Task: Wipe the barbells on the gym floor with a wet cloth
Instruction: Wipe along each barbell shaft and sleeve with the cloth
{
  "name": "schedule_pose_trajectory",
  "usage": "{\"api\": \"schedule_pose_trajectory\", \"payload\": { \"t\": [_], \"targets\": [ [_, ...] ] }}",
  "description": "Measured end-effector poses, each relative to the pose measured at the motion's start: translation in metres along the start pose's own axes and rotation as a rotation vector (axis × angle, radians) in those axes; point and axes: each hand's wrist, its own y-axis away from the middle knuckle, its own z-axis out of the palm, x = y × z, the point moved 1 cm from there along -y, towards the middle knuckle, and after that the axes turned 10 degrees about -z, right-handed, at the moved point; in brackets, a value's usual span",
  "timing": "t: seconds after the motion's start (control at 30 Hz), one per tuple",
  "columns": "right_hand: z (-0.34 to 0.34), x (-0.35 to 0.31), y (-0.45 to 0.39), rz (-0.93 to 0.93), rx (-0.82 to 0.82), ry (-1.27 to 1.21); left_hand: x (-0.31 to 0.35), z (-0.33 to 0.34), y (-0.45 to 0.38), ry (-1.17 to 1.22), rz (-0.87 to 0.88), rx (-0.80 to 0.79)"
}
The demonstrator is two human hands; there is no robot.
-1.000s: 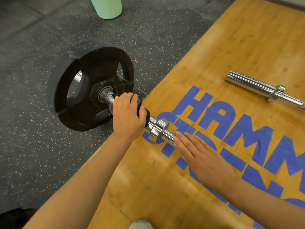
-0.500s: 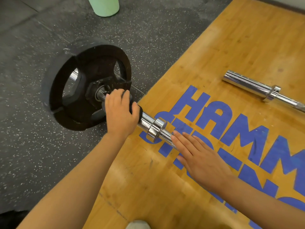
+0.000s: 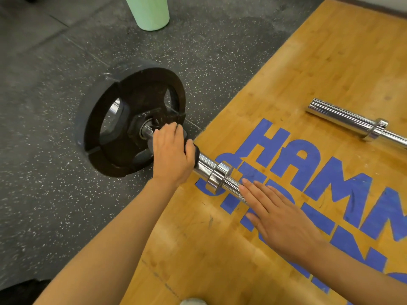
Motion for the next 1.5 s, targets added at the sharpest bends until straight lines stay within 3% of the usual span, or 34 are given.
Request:
{"api": "schedule_pose_trajectory", "payload": {
  "t": [0.17,0.37,0.57,0.7,0.87,0.97,1.13,1.23,1.4,1.5],
  "targets": [
    [-0.001,-0.003,0.0,0.002,0.0,-0.012,0.0,0.004,0.015,-0.002,0.156,-0.04],
    [0.0,0.0,0.001,0.009,0.016,-0.009,-0.033,-0.009,-0.043,-0.103,0.071,-0.087],
    [0.0,-0.001,0.0,-0.002,0.011,-0.019,-0.013,-0.007,-0.002,0.105,0.209,-0.109],
    [0.002,-0.001,0.001,-0.007,-0.006,-0.024,-0.015,-0.009,0.003,0.105,0.329,-0.131],
    [0.002,0.001,0.0,-0.004,0.015,0.002,-0.037,-0.013,-0.05,-0.107,0.113,-0.105],
    [0.0,0.003,0.0,-0.003,0.027,-0.002,-0.028,-0.006,-0.045,-0.057,0.126,-0.083],
    [0.001,0.003,0.0,-0.009,0.011,0.003,-0.003,-0.002,0.006,0.146,0.368,-0.138],
    [0.0,0.001,0.002,-0.001,-0.002,-0.013,-0.014,-0.005,0.0,0.108,0.466,-0.169],
    [-0.001,0.001,0.0,0.0,0.021,-0.009,-0.038,-0.014,-0.058,-0.045,0.223,-0.141],
    [-0.001,0.002,0.001,-0.007,0.036,0.0,-0.035,-0.011,-0.052,0.008,0.196,-0.114]
  ]
}}
